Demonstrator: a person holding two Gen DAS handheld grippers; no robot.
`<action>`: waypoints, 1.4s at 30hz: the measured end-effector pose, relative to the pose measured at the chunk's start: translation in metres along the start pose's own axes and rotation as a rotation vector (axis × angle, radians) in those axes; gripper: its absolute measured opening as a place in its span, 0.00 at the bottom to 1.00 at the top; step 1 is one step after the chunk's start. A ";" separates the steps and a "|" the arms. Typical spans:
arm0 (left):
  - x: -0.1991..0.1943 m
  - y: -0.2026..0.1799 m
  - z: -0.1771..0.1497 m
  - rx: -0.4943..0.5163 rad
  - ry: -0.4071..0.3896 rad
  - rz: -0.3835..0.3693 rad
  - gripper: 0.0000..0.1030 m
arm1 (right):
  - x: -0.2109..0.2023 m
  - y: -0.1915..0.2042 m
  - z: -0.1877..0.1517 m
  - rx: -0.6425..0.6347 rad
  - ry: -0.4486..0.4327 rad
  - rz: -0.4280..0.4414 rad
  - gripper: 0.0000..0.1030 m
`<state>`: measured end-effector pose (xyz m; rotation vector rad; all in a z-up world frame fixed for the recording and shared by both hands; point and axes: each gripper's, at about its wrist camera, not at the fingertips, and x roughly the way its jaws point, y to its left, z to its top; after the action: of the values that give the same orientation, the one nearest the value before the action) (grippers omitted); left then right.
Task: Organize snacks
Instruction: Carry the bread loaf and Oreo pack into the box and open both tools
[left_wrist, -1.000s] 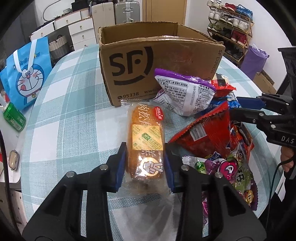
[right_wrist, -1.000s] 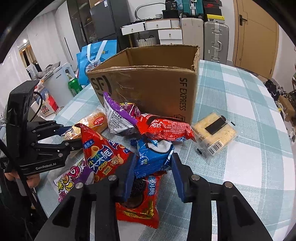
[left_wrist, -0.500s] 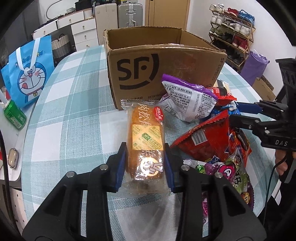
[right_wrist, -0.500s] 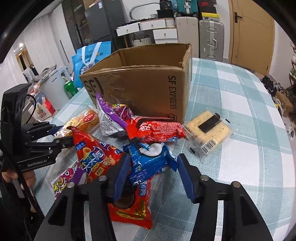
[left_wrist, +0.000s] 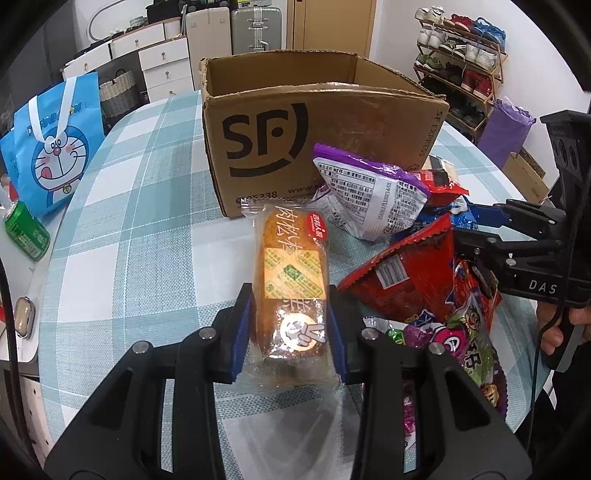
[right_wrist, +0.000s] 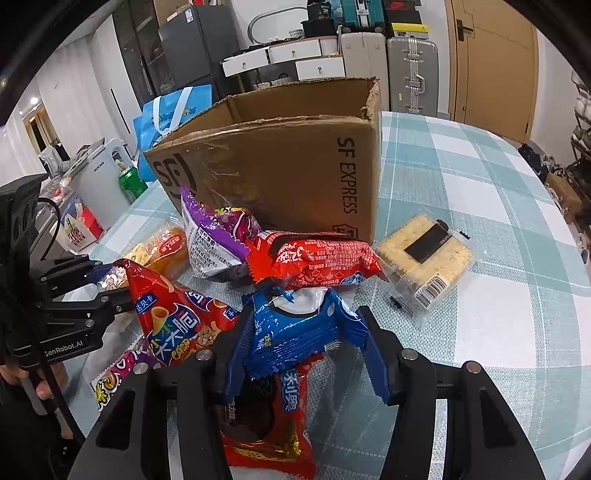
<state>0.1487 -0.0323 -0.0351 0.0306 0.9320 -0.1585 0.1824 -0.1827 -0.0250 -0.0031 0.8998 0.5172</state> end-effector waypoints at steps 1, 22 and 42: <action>0.000 0.000 0.000 0.000 -0.001 0.001 0.33 | -0.001 0.001 0.000 -0.007 -0.009 -0.002 0.48; -0.026 0.002 0.004 -0.016 -0.060 -0.001 0.32 | -0.035 -0.012 0.006 -0.016 -0.075 0.048 0.37; -0.063 -0.002 0.008 -0.027 -0.151 -0.015 0.32 | -0.072 -0.008 0.012 -0.027 -0.183 0.097 0.36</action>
<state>0.1181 -0.0279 0.0202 -0.0136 0.7835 -0.1601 0.1581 -0.2179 0.0342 0.0627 0.7162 0.6101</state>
